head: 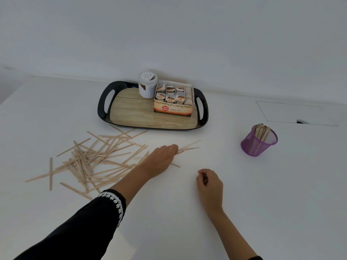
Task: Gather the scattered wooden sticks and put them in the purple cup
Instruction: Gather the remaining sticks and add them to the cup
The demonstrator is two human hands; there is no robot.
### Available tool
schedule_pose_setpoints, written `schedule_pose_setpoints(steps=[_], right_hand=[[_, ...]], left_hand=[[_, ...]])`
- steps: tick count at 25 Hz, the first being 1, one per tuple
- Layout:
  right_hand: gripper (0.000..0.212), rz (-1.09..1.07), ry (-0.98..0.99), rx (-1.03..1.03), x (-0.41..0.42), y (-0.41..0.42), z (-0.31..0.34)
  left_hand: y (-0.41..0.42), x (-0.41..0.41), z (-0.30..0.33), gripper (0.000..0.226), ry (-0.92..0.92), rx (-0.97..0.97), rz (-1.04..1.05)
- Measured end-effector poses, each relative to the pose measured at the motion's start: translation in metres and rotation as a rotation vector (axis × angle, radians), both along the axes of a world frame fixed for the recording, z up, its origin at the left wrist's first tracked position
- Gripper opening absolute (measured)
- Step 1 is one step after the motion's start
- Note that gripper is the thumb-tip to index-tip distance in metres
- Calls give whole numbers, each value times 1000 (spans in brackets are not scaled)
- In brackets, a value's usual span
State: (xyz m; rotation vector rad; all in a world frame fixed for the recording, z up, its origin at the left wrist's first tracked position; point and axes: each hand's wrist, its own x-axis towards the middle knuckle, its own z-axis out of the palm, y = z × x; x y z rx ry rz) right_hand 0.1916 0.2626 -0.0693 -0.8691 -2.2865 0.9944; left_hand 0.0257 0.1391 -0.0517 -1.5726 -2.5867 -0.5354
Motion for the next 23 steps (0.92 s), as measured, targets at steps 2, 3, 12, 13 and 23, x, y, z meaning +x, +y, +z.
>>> schedule_pose_setpoints(steps=[2,3,12,13,23], right_hand=[[15,1,-9,8,0,0,0],[15,1,-14,7,0,0,0],[15,-15,-69,-77,-1,-3,6],[16,-45,-81,-176,-2,-6,9],[32,-255,283,-2014,-46,-96,59]], left_hand=[[3,-4,9,21,-213,132,87],[4,-7,17,20,-280,214,140],[0,-19,58,47,-1548,945,430],[-4,-17,58,48,-1649,1024,468],[-17,32,61,51,-1316,1175,323]])
